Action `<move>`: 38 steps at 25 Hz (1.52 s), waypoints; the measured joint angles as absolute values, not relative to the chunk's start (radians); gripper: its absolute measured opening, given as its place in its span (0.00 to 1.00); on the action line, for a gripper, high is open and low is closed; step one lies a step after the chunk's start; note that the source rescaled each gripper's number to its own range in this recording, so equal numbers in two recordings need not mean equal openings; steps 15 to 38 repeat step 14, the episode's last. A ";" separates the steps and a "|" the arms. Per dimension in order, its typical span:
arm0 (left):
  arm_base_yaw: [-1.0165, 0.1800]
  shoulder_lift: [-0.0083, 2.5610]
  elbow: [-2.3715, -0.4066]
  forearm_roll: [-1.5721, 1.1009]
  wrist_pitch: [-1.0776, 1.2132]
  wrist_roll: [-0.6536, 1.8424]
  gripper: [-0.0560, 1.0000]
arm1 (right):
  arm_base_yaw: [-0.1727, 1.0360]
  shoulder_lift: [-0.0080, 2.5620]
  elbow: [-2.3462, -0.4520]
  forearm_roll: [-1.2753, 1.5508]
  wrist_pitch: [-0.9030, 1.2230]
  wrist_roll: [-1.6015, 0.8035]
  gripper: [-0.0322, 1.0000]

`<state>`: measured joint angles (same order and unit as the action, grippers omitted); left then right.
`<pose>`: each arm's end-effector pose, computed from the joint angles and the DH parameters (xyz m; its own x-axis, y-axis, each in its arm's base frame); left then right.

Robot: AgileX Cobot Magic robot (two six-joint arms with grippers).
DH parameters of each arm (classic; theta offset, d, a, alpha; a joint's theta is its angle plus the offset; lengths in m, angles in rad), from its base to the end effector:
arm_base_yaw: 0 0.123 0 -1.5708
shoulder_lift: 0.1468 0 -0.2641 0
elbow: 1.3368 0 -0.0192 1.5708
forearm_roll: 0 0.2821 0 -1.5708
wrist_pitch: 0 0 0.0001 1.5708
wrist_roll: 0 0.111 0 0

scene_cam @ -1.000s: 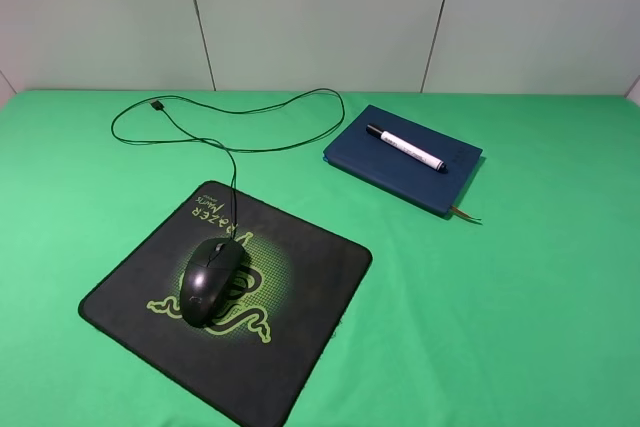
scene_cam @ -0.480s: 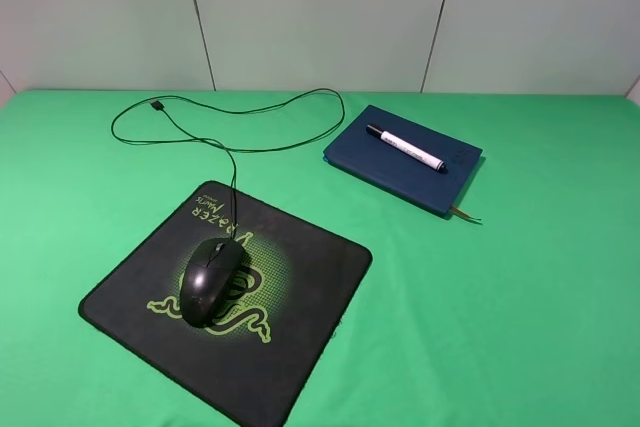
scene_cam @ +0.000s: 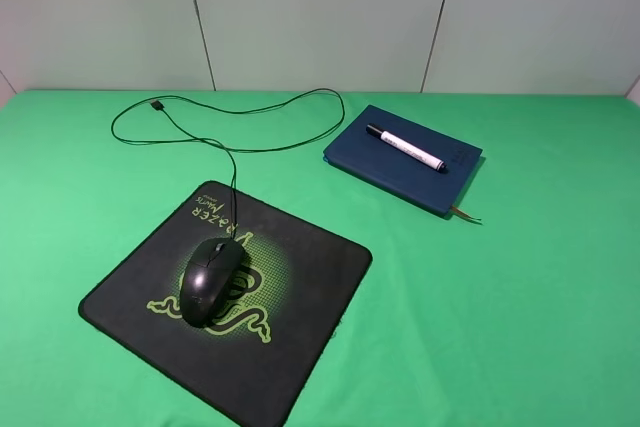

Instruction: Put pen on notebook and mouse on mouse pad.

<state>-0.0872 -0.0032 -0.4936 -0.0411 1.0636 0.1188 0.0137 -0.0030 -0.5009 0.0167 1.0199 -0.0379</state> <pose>0.0612 -0.0094 0.2811 -0.4454 0.1379 -0.8846 0.1635 0.9840 0.0711 0.0630 0.0024 0.2878 -0.4147 -0.0348 -0.9093 -0.0387 0.9990 -0.0206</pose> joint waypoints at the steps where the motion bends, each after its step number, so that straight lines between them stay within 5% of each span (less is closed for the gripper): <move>1: -0.087 -0.003 -0.494 -0.041 1.064 0.119 1.00 | 0.014 -0.003 -0.501 0.017 1.020 -0.038 1.00; 38: -0.087 -0.003 -0.494 -0.041 1.064 0.119 1.00 | 0.014 -0.003 -0.501 0.017 1.020 -0.038 1.00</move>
